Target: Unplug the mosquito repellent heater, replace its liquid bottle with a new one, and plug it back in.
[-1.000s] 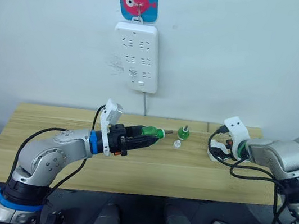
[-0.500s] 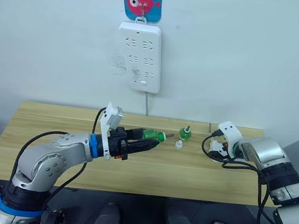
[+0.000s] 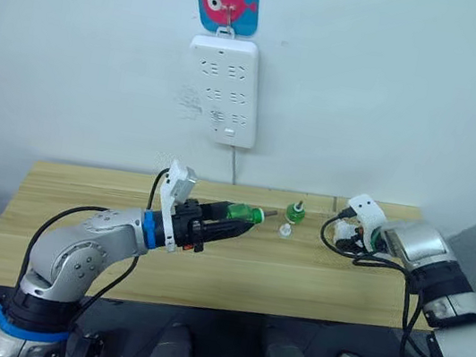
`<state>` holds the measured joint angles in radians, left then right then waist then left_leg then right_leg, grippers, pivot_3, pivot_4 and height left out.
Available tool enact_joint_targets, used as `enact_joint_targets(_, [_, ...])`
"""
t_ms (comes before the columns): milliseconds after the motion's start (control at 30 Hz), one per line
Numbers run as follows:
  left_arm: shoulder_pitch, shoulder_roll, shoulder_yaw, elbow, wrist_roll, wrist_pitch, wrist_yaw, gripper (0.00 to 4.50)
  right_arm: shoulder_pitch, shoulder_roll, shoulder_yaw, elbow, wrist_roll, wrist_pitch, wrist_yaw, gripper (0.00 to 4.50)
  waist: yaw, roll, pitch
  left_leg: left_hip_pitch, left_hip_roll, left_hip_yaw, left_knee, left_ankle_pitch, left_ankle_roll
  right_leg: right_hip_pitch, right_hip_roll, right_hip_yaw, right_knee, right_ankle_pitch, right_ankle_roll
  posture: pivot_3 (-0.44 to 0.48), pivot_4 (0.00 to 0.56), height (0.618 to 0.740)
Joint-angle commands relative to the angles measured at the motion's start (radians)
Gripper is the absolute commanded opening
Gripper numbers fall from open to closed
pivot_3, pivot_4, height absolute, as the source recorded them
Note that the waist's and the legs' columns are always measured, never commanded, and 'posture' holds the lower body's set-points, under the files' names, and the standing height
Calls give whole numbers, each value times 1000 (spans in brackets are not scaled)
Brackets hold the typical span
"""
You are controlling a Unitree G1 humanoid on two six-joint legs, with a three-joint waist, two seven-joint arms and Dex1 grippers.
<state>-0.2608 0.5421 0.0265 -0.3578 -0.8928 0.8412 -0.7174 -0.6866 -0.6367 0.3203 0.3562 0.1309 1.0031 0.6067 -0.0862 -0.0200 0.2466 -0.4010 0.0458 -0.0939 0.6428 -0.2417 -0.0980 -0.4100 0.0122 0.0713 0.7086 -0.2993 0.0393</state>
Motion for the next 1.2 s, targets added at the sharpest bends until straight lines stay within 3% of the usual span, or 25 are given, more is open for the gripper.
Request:
enact_joint_targets(33, [-33,20,25,17,-14,-2,-49,2284,79,-61,-146,-242,66,85,19,2968,3,0,0,0,0,-1,0,0,0,0,0,0,0,0,0,-115,201,725])
enact_joint_targets(100, [-50,30,33,35,-24,8,-69,2284,124,-71,-204,-348,105,119,33,2968,1,0,0,-1,0,-1,0,0,0,0,0,-1,-1,0,0,-128,198,725])
enact_joint_targets(300, [-164,106,94,132,-122,127,-155,2284,259,-13,-571,-722,416,200,126,2968,-11,0,0,0,0,-1,1,0,0,0,0,-1,-1,-3,5,-178,187,725])
enact_joint_targets(400, [-206,158,118,162,-173,193,-203,2284,285,85,-747,-814,642,263,150,2968,-26,0,0,0,1,-1,0,0,0,1,0,-1,-1,-3,5,-188,185,725])
enact_joint_targets(533, [-239,185,146,181,-230,256,-220,2284,262,146,-833,-826,854,397,99,2968,-30,0,0,0,0,-1,0,0,0,1,0,-1,-1,-2,4,-179,190,725])
enact_joint_targets(767, [-263,199,189,133,-376,357,-207,2284,198,205,-812,-795,1135,450,-47,2968,-33,0,0,0,1,0,0,0,0,0,0,-1,-1,-3,5,-148,193,725])
enact_joint_targets(1200, [-276,158,177,126,-411,351,-147,2284,205,145,-670,-736,1434,316,-268,2968,-28,0,0,-1,1,0,0,0,0,0,0,-1,-1,-3,5,-128,191,725])
